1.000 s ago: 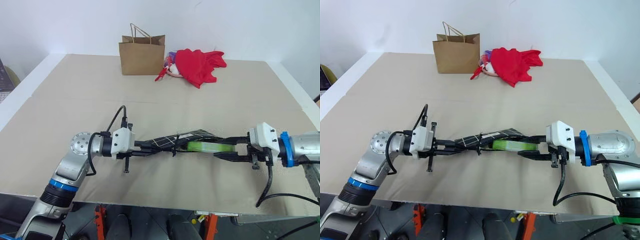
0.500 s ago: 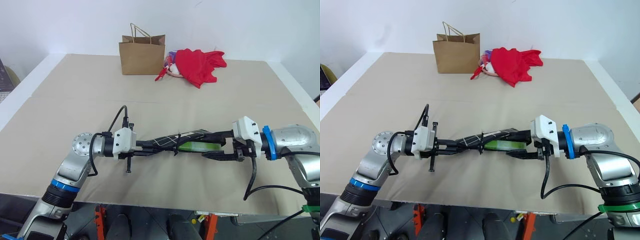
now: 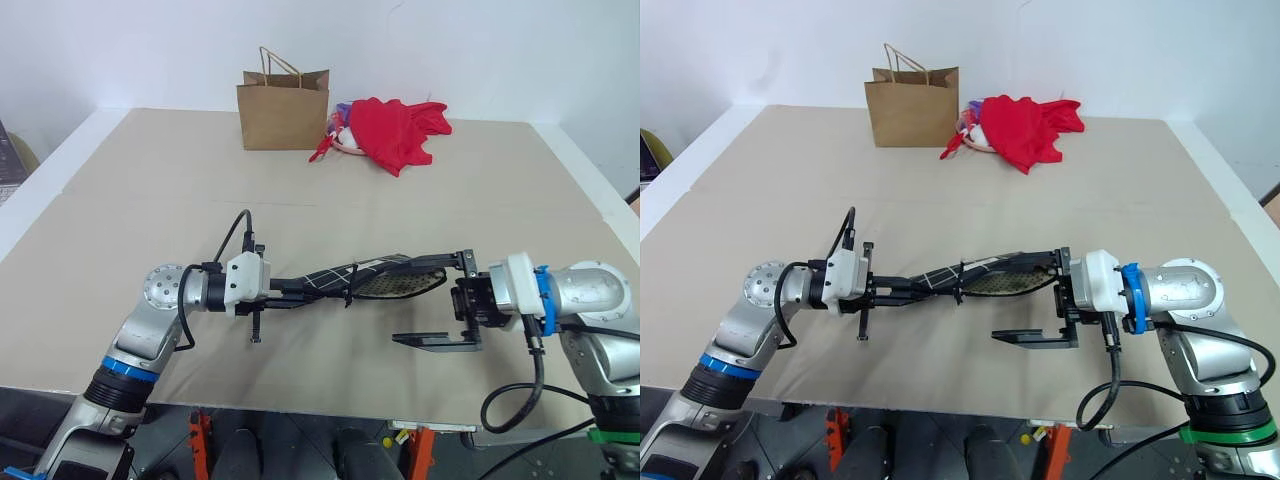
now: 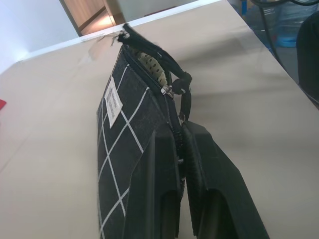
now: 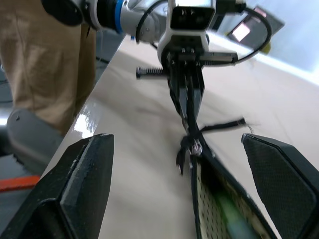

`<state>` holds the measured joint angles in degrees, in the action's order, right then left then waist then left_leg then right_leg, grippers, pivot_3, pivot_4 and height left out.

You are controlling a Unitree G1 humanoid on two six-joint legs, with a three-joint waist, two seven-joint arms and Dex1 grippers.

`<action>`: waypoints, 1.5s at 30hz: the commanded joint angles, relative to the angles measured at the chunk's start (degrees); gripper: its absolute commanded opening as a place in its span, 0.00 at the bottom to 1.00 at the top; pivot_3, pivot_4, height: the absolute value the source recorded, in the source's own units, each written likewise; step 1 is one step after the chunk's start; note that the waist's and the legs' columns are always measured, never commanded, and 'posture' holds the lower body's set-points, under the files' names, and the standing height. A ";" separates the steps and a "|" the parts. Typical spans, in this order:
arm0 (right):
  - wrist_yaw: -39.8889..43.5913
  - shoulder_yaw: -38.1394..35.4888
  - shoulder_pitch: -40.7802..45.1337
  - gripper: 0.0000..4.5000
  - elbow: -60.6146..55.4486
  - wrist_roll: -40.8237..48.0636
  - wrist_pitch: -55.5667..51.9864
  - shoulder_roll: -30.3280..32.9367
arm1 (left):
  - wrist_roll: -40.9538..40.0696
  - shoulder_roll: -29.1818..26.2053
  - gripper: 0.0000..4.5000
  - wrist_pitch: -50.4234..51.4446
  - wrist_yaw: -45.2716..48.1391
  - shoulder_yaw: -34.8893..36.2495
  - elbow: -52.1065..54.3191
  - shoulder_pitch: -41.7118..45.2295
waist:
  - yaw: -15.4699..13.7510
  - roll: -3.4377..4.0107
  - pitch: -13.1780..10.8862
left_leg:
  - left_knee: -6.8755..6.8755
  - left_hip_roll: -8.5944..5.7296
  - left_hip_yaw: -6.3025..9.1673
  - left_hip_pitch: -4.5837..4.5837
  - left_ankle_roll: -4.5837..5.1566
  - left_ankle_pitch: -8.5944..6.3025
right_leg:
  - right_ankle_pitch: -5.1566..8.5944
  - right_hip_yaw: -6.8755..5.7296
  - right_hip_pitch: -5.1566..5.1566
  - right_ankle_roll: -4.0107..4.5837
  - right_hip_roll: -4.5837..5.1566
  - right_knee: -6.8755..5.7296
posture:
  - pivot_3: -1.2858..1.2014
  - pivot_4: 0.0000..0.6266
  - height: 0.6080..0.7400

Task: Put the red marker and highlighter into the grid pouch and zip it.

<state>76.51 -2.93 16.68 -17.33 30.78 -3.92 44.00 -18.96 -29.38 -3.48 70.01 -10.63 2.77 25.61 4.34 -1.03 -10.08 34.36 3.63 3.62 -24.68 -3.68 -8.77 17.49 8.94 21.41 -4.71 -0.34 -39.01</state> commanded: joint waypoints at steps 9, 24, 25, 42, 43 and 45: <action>-4.07 7.37 7.65 0.99 5.92 -4.87 -0.52 -6.46 | 0.28 0.59 0.00 -0.96 -0.47 0.28 1.61 0.71 | -0.07 0.02 -0.02 | -0.03 0.00 0.01 -0.02 0.00 0.00 | 0.01 -0.01 0.02 0.00 -0.01 0.00 | 0.52 0.24 1.00; -6.73 6.63 15.47 0.99 15.03 -6.06 -4.31 -8.79 | 0.62 0.02 0.00 -0.47 -0.99 0.24 3.45 -0.90 | -0.04 0.01 -0.02 | -0.05 0.00 0.06 -0.02 0.00 0.00 | 0.02 -0.04 0.02 0.03 -0.02 -0.01 | 0.52 0.24 1.00; -7.08 6.21 15.65 0.99 14.77 -4.96 -6.24 -8.79 | 0.60 -0.03 0.00 -0.45 -1.01 0.22 3.55 -0.99 | -0.04 0.01 -0.02 | -0.06 0.00 0.06 -0.02 0.00 0.00 | 0.02 -0.04 0.02 0.03 -0.02 -0.01 | 0.52 0.24 1.00; -3.32 9.26 13.69 0.99 6.50 -3.04 -15.98 -5.71 | 0.62 -0.34 0.00 -0.67 -1.17 0.23 3.63 -1.18 | -0.02 0.02 -0.03 | -0.06 0.00 0.06 -0.02 0.01 -0.01 | 0.03 -0.04 0.04 0.02 -0.02 -0.01 | 0.52 0.24 1.00; -3.29 9.55 13.89 0.99 6.56 -3.28 -15.88 -5.74 | 0.65 -0.33 0.00 -0.72 -1.16 0.20 3.57 -1.12 | -0.02 0.02 -0.03 | -0.06 0.00 0.06 -0.03 0.01 -0.01 | 0.04 -0.04 0.04 0.02 -0.02 -0.01 | 0.52 0.24 1.00; -3.31 9.79 14.09 0.99 6.75 -3.63 -15.51 -5.83 | 0.66 -0.34 0.00 -0.77 -1.15 0.17 3.52 -1.08 | -0.02 0.02 -0.03 | -0.06 0.00 0.06 -0.03 0.01 -0.01 | 0.04 -0.04 0.04 0.02 -0.02 -0.01 | 0.52 0.24 1.00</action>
<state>72.81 7.19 29.80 -8.85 26.92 -20.11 37.75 -17.99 -29.48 -3.60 69.08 -10.92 4.56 24.30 4.32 -1.02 -10.11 34.31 3.63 3.68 -24.72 -3.67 -8.78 17.53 8.90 21.46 -4.69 -0.36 -39.02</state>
